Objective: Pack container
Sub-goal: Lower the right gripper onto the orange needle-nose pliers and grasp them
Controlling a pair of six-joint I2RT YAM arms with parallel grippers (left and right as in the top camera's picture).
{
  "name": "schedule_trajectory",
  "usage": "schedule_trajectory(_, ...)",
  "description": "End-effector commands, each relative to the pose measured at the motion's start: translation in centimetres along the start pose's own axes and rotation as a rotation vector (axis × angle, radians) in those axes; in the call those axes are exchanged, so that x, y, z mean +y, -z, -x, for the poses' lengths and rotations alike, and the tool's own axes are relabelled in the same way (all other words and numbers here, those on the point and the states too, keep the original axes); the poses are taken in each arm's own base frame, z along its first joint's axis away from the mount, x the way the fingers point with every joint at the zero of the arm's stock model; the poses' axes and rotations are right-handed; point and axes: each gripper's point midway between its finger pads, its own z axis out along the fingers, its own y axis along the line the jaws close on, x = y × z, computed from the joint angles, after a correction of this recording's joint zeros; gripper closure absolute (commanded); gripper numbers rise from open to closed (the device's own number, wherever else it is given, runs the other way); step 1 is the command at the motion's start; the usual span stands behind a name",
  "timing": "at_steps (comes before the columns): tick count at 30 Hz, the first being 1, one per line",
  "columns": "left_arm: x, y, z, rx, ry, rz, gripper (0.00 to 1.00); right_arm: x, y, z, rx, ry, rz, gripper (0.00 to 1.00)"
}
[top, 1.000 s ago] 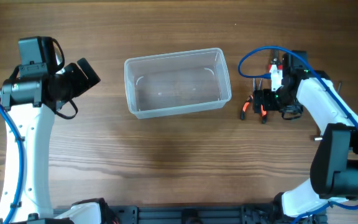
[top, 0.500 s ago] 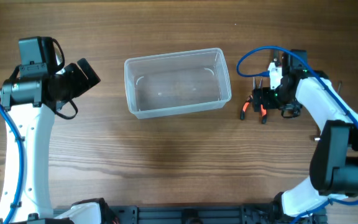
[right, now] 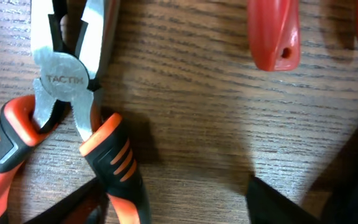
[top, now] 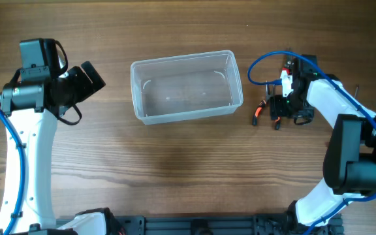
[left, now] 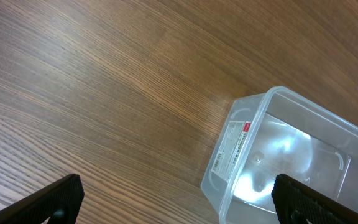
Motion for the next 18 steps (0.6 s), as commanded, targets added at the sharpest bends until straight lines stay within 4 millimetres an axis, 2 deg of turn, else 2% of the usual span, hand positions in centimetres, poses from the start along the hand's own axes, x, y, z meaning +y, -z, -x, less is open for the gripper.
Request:
schedule_trajectory(1,-0.18,0.76,0.29,-0.019,0.020,-0.017,0.00,-0.07,-2.34,-1.56,0.079,-0.008,-0.004,0.43)
schedule_trajectory(3,-0.17,0.76,0.28,-0.019,0.020,-0.017,0.00,-0.06,-2.34,-1.56,0.079,-0.008,-0.004,0.55)
schedule_trajectory(5,-0.17,0.76,0.28,-0.019,0.020,-0.017,0.00,-0.05,-2.34,-1.57,0.079,-0.008,-0.004,0.71)
schedule_trajectory(6,-0.17,0.76,0.28,-0.019,0.020,-0.017,0.00,0.05,-2.34,-1.62,0.081,-0.009,0.002,0.75)
schedule_trajectory(16,-0.18,0.76,0.29,-0.019,0.020,-0.017,0.00,0.41,-2.32,-1.72,0.085,-0.024,0.022,0.83)
schedule_trajectory(18,-0.18,0.76,0.29,-0.019,0.020,-0.017,0.00,0.41,-2.32,-1.72,0.085,-0.024,0.022,0.90)
